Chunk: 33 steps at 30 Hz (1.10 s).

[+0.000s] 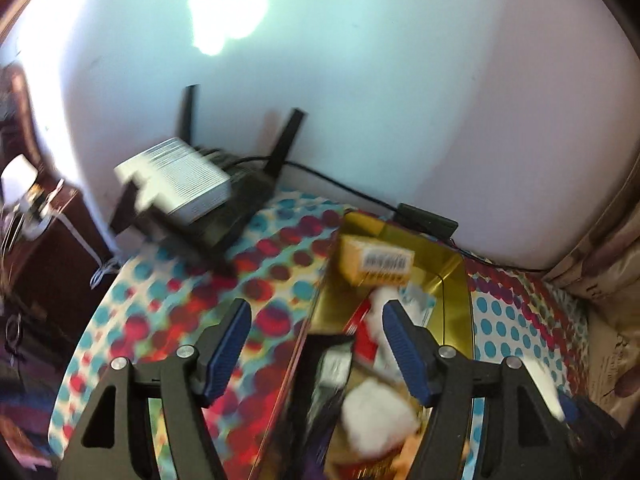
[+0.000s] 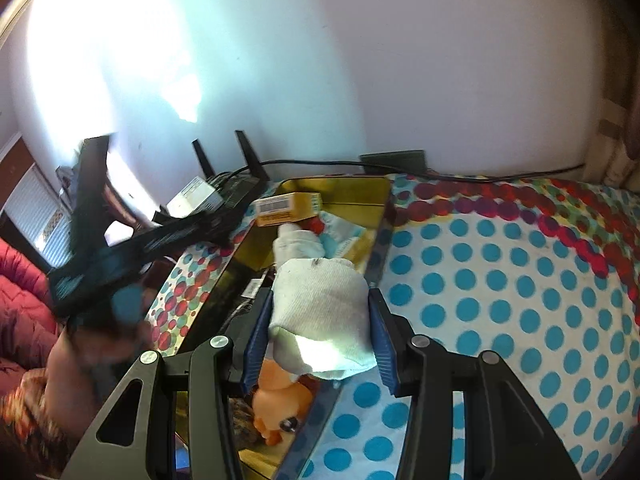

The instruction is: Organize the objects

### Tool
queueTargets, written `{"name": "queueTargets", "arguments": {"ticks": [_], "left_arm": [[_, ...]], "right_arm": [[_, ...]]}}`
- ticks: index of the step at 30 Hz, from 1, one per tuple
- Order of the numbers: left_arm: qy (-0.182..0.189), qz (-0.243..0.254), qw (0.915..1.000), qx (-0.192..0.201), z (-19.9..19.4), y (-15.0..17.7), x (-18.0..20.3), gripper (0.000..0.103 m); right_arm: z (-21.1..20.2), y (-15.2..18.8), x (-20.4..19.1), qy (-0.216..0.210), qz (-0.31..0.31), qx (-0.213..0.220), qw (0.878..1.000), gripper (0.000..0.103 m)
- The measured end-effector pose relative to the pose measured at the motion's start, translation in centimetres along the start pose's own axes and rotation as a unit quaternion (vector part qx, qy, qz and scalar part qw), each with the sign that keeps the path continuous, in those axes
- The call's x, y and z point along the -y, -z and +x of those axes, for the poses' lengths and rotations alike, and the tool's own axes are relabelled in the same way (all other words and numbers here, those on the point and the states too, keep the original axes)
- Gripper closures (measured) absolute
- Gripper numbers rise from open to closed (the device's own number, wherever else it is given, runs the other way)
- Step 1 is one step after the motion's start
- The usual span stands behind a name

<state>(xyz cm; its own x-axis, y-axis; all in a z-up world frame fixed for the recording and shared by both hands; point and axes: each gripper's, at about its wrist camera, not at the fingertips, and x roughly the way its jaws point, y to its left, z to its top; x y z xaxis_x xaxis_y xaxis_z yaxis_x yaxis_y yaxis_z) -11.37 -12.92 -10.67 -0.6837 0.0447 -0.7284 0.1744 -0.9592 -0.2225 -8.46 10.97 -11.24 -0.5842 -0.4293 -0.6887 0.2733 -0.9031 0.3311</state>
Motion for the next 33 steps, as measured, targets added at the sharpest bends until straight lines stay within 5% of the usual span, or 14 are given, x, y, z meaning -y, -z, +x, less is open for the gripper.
{"name": "queueTargets", "arguments": {"ticks": [16, 19, 21, 24, 33], "left_arm": [[-0.043, -0.038, 0.9981, 0.024, -7.6, 6.0, -4.3, 0.032], [-0.058, -0.039, 0.9972, 0.028, -8.7, 6.5, -4.1, 0.032], [-0.071, -0.037, 0.9963, 0.032, -9.4, 6.6, -3.6, 0.032], [-0.106, -0.025, 0.9933, 0.038, -10.6, 6.8, -2.2, 0.032], [-0.137, -0.037, 0.9899, 0.008, -12.6, 7.6, 0.3, 0.032]], "right_arm": [[7.3, -0.1, -2.9, 0.024, -0.051, -0.034, 0.998, 0.052], [7.4, -0.1, -3.1, 0.031, -0.051, -0.033, 0.998, 0.038], [6.6, -0.3, -2.9, 0.033, -0.043, -0.024, 0.998, 0.019], [4.9, -0.6, -2.4, 0.019, -0.026, -0.013, 0.999, 0.009], [-0.8, -1.1, -3.2, 0.028, -0.033, -0.008, 0.999, 0.0]]}}
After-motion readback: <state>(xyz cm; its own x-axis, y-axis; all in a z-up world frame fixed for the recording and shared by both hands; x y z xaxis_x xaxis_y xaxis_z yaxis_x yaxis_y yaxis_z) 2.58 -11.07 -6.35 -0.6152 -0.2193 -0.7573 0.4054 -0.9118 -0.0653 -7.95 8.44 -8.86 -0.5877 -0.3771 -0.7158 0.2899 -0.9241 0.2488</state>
